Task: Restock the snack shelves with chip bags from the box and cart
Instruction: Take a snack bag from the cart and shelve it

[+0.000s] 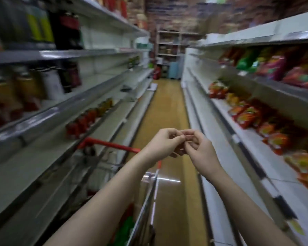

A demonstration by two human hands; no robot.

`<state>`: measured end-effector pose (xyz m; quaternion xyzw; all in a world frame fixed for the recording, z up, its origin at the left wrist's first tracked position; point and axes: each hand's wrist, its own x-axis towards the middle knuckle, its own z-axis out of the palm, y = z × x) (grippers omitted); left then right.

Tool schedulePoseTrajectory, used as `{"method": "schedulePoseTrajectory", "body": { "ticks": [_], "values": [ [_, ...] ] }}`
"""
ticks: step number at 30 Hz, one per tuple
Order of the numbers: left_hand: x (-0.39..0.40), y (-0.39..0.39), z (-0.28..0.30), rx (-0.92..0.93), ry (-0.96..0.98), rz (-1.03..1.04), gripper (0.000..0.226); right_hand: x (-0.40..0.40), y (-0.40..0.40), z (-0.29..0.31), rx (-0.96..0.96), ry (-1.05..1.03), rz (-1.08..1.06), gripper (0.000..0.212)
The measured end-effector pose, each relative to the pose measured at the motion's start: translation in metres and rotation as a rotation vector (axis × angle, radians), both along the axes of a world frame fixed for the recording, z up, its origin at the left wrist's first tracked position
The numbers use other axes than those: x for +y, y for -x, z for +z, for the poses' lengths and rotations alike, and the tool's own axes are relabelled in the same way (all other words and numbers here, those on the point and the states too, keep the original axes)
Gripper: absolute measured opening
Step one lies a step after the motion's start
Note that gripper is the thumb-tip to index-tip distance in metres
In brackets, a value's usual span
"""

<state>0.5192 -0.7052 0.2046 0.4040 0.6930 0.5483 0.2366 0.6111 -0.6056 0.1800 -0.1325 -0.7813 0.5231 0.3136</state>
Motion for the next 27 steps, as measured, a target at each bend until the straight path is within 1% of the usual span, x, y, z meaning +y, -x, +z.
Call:
{"method": "schedulePoseTrajectory", "body": {
  "ticks": [3, 6, 10, 15, 19, 24, 27],
  "values": [
    [-0.061, 0.023, -0.019, -0.004, 0.078, 0.133, 0.015, -0.046, 0.034, -0.020, -0.021, 0.064, 0.178, 0.025],
    [-0.120, 0.037, -0.037, -0.022, 0.178, 0.234, 0.014, -0.089, 0.056, -0.041, -0.119, 0.090, 0.316, 0.018],
    [-0.188, 0.048, -0.066, -0.068, 0.352, 0.365, 0.022, -0.127, 0.072, -0.079, -0.349, 0.081, 0.436, 0.019],
    [-0.261, 0.037, -0.121, -0.254, 0.518, 0.529, 0.025, -0.154, 0.078, -0.126, -0.600, 0.067, 0.513, 0.017],
    [-0.305, 0.021, -0.166, -0.370, 0.623, 0.588, 0.023, -0.175, 0.080, -0.172, -0.747, -0.036, 0.572, 0.018],
    [-0.345, 0.000, -0.245, -0.528, 0.784, 0.655, 0.027, -0.200, 0.082, -0.233, -0.923, -0.170, 0.650, 0.020],
    [-0.358, -0.014, -0.288, -0.596, 0.862, 0.657, 0.016, -0.214, 0.088, -0.273, -1.044, -0.276, 0.713, 0.027]
  ]
}}
